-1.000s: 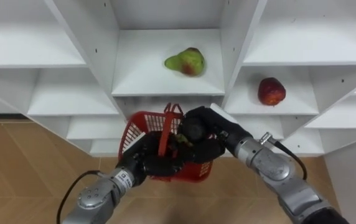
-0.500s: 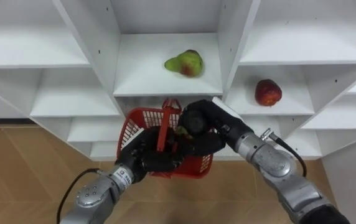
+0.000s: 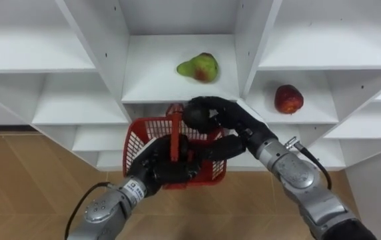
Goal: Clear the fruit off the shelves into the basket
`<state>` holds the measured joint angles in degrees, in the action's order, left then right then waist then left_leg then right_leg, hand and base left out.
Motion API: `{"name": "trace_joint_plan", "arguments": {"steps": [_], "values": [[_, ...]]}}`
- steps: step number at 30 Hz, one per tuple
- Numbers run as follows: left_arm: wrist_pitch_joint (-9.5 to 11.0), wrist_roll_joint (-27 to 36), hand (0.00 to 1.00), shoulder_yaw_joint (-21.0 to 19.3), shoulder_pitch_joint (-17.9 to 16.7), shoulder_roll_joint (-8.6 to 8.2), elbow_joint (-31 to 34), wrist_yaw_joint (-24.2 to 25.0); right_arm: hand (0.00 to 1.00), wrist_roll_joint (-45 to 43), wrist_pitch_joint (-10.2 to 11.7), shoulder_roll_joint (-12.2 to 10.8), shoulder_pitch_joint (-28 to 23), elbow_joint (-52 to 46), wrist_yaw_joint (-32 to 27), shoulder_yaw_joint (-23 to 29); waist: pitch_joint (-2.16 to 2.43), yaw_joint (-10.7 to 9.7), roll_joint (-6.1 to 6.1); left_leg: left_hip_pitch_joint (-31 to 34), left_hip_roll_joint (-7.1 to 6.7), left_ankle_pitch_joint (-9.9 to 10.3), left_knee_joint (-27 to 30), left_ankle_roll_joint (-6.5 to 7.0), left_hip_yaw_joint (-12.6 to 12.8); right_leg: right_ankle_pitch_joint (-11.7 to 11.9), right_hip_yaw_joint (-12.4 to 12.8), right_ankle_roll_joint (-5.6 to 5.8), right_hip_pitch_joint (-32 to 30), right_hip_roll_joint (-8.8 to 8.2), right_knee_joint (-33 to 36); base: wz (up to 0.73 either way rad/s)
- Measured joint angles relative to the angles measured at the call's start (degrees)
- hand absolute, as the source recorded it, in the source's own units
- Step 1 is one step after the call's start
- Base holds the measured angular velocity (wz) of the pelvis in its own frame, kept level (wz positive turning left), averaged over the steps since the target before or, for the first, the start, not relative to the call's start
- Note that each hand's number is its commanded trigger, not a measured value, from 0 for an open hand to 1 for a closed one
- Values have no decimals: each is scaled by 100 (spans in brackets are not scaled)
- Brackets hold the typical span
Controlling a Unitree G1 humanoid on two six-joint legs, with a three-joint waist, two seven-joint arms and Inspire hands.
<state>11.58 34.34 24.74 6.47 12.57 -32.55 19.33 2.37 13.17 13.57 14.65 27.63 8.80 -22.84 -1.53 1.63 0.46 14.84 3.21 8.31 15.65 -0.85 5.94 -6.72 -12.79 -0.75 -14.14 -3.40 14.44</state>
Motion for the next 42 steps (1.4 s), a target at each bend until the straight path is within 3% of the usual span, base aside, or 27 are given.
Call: {"name": "trace_joint_plan", "arguments": {"steps": [27,34,37,42], "values": [[-67,422,100,104,0,18,11,-4,0,192,14,17,-19,88,-61,-64,12,23,17,-18,3,0,9,0,-4,1,-3,-1,20,5,15,0],[-67,274,100,98,-8,170,145,-5,0,179,66,24,-47,87,-71,-70,14,20,10,-55,0,0,1,0,-6,1,-6,0,68,7,-4,1],[-66,43,100,46,-150,264,307,10,0,155,69,27,-129,45,-81,-47,19,0,4,-79,-5,0,-1,0,-80,2,-117,1,178,2,-77,16],[-67,-46,100,26,-213,269,309,168,0,-23,-27,98,-390,-390,-331,-62,22,24,8,-23,-92,-34,-2,4,-372,-40,-343,30,254,-58,-83,28]]}}
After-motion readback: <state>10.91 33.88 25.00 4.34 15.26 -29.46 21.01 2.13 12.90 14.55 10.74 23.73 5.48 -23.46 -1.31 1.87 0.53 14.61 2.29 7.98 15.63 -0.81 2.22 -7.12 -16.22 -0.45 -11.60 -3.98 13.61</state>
